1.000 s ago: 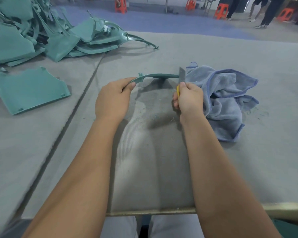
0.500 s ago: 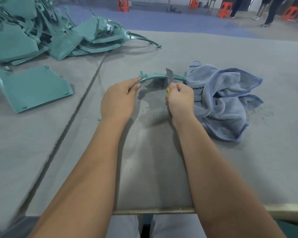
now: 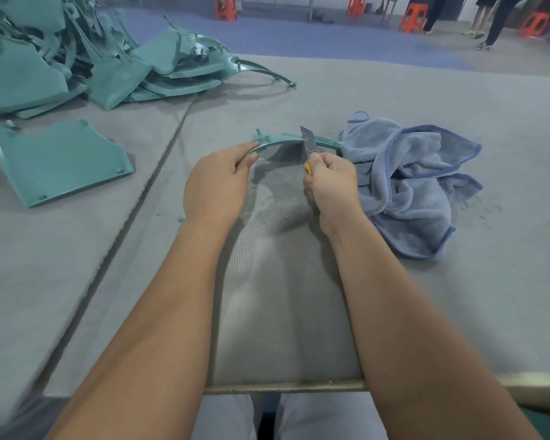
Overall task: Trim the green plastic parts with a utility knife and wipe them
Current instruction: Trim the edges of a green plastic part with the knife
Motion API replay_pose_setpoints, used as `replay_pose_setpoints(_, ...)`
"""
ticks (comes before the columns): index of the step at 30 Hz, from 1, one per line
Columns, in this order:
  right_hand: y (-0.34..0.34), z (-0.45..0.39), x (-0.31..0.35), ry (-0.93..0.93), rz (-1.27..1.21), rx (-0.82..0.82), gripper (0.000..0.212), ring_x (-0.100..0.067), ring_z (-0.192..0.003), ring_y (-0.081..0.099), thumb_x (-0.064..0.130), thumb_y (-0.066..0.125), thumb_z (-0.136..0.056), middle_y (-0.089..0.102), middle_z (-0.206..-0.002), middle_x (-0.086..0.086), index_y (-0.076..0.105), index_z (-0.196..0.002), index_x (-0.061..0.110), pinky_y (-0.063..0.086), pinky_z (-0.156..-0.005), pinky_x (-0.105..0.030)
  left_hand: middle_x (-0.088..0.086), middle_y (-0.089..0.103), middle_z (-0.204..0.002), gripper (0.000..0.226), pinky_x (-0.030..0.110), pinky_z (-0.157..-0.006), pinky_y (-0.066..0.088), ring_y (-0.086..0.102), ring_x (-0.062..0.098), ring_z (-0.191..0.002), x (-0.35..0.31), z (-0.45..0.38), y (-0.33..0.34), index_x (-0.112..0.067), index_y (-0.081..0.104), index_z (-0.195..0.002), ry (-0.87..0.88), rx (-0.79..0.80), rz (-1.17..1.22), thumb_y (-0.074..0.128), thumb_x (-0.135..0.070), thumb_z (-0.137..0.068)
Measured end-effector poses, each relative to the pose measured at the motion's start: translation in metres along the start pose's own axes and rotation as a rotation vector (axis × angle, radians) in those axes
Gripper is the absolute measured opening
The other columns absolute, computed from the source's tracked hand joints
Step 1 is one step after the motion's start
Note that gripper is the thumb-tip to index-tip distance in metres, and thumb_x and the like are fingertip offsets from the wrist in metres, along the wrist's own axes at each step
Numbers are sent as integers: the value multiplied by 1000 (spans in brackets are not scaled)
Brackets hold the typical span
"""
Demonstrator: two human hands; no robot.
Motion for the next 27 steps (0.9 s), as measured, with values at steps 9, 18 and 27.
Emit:
replay_pose_setpoints(9, -6, -2, -4, 26, -78, -67, 37, -7, -40, 24, 15, 42, -99, 32, -45, 9, 39, -63, 19, 21, -40, -22, -16, 52, -61, 27, 24, -49, 29, 47, 3, -59, -1, 1, -3, -41, 66, -117, 13, -19, 12, 46, -38, -99)
replay_pose_setpoints(18, 19, 4, 9, -128, 171, 79, 44, -12, -47, 27, 11, 46, -97, 33, -49, 4, 39, -54, 20, 24, -50, -26, -6, 71, -101, 30, 26, -66, 35, 58, 15, -87, -2, 1, 5, -38, 63, -124, 18, 24, -30, 48, -39, -98)
replay_pose_setpoints(27, -19, 2, 0, 66, -335, -162, 22, -12, -39, 44, 12, 42, -99, 57, -54, -1, 44, -77, 13, 33, -44, -24, -1, 60, -85, 27, 32, -62, 34, 55, 24, -82, -9, -5, -33, -23, 67, -115, 101, -136, -179, 45, -25, -99)
Point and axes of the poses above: each hand's wrist, its own z-axis away from the middle knuckle, its own y-axis out of the palm, x = y × z, the point moved 10 cm from there along -z, towards the middle knuckle
